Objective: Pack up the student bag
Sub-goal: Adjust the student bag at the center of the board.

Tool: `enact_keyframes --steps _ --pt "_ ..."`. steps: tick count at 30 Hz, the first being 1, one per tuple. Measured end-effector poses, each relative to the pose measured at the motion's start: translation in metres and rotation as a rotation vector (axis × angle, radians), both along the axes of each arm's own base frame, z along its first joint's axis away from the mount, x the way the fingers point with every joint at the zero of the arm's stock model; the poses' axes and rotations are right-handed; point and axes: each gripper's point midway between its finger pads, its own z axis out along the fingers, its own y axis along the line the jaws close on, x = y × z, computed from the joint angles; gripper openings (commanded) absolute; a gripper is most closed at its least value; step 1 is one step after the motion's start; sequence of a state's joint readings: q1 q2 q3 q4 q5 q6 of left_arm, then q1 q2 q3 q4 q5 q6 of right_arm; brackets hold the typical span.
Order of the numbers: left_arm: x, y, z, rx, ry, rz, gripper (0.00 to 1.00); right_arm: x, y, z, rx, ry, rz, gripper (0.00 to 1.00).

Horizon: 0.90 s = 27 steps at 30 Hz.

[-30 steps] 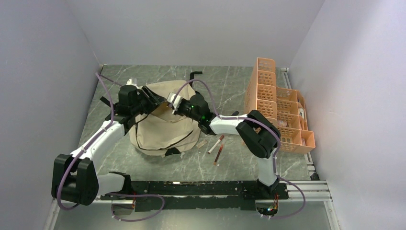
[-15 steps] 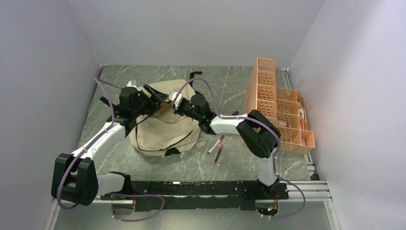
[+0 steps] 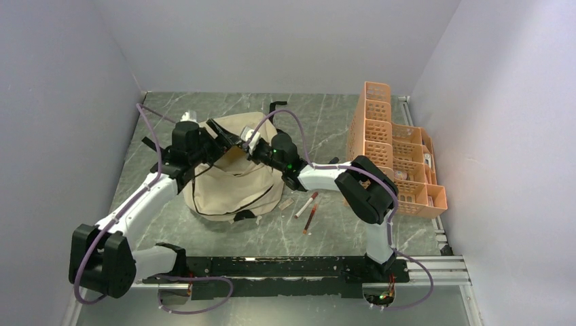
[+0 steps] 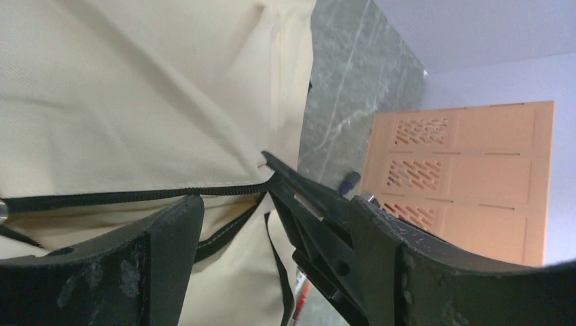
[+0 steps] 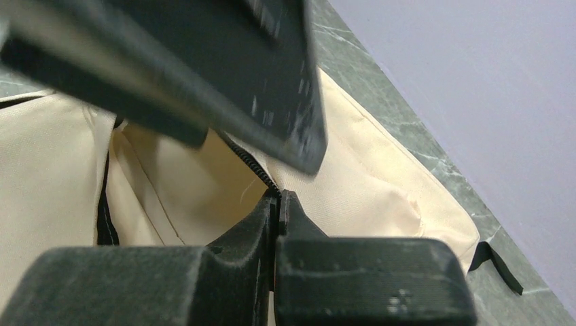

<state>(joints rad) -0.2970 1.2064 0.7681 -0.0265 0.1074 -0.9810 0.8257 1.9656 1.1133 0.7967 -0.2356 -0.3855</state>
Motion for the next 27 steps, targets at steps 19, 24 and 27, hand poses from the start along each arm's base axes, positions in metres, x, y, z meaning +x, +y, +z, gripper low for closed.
enact_keyframes --steps 19,24,27 --pt "-0.003 0.041 0.028 0.523 -0.226 -0.158 0.77 -0.002 -0.001 -0.002 0.002 0.003 0.001 0.0" --pt "-0.001 0.041 0.015 0.471 -0.12 -0.134 0.81 -0.002 -0.001 -0.002 0.002 0.005 0.0 0.0" --pt "-0.004 0.035 0.022 0.329 -0.085 -0.075 0.81 -0.002 -0.001 -0.002 0.004 0.009 -0.001 0.0"
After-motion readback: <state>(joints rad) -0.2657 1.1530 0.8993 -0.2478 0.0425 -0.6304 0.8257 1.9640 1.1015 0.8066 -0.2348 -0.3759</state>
